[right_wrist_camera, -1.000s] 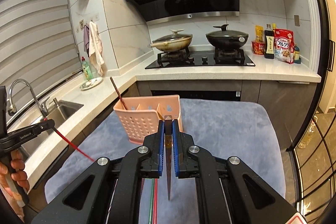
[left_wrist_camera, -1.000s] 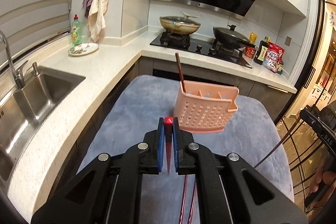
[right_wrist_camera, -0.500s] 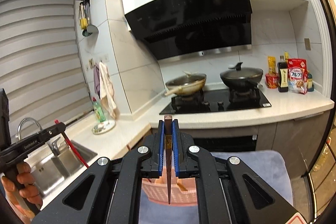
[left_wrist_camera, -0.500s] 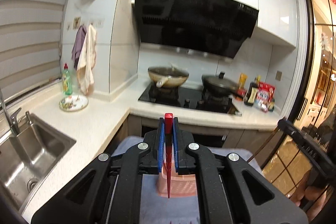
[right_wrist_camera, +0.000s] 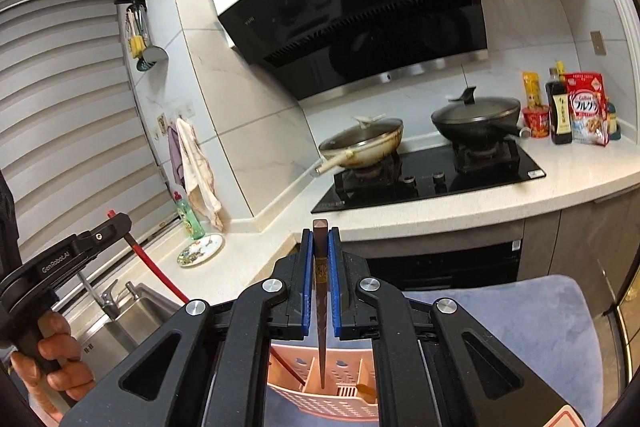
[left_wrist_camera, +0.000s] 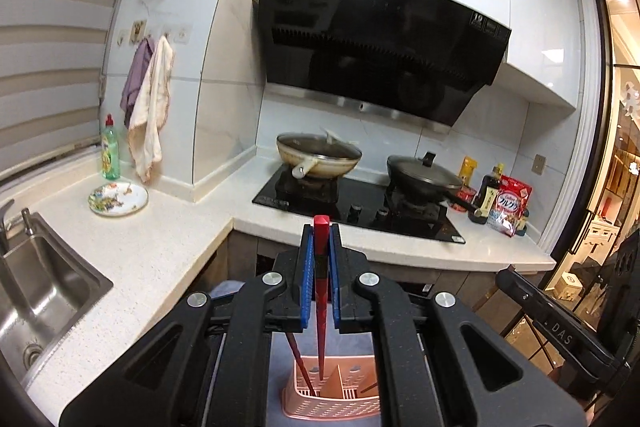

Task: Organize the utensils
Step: 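Carry both chopsticks up into the pink holder while both tools open, then bring both open tools back down to the remaining chopsticks, then grasp a dark red chopstick with the left tool while the right tool grasps a red chopstick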

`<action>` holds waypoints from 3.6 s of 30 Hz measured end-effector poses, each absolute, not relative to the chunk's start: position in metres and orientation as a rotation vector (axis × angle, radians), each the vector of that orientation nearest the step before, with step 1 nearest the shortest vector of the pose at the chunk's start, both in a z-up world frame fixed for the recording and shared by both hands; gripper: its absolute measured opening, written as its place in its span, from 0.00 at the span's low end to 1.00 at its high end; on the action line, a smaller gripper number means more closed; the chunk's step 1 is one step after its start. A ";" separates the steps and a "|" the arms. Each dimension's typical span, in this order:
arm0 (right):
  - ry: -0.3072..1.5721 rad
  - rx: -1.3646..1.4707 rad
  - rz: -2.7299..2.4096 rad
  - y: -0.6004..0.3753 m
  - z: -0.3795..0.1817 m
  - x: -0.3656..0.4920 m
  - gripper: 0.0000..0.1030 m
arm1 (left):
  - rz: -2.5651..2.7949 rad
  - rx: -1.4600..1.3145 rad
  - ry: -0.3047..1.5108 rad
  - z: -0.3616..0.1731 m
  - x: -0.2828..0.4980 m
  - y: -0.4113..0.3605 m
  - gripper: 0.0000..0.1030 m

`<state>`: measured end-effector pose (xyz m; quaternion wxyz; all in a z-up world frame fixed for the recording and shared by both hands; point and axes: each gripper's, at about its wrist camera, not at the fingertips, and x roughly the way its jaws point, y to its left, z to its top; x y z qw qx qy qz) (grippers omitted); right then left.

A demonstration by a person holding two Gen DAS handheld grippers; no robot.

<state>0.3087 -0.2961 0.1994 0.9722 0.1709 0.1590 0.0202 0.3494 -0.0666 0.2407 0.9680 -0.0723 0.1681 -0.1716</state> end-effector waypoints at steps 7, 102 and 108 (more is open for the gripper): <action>0.390 0.335 0.037 -0.293 0.162 0.324 0.07 | -0.337 -0.129 0.424 0.195 0.369 -0.076 0.07; 0.865 0.190 0.002 -0.216 -0.075 0.029 0.08 | -0.271 0.043 0.930 -0.054 0.089 -0.010 0.53; 0.865 0.190 0.002 -0.216 -0.075 0.029 0.08 | -0.247 0.058 0.942 -0.063 0.091 -0.011 0.53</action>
